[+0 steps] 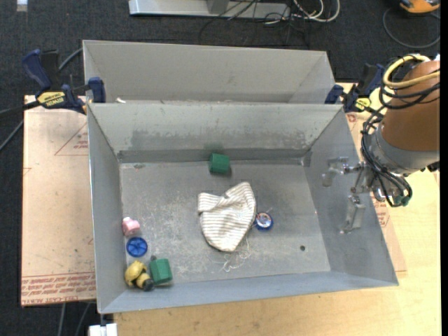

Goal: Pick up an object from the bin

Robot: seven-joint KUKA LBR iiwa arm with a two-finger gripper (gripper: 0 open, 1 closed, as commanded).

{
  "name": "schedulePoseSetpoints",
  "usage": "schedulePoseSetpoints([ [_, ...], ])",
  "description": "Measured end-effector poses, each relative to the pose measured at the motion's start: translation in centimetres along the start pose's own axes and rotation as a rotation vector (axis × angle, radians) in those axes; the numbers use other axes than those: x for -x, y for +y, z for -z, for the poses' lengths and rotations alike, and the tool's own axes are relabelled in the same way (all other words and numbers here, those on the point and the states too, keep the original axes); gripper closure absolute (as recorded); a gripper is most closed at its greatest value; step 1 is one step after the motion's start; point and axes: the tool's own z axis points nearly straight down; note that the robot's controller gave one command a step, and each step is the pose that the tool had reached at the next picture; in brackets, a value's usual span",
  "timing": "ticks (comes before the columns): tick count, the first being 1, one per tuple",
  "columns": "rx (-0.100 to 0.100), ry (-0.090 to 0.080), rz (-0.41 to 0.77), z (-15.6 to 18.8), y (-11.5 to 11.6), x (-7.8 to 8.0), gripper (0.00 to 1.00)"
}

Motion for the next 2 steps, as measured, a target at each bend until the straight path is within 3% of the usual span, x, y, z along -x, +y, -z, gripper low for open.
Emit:
schedulePoseSetpoints([
  [1,-0.001,-0.007,0.005,0.5,0.1,0.2,0.0],
  [2,-0.001,-0.006,0.143,-10.5,2.4,2.1,0.0],
])
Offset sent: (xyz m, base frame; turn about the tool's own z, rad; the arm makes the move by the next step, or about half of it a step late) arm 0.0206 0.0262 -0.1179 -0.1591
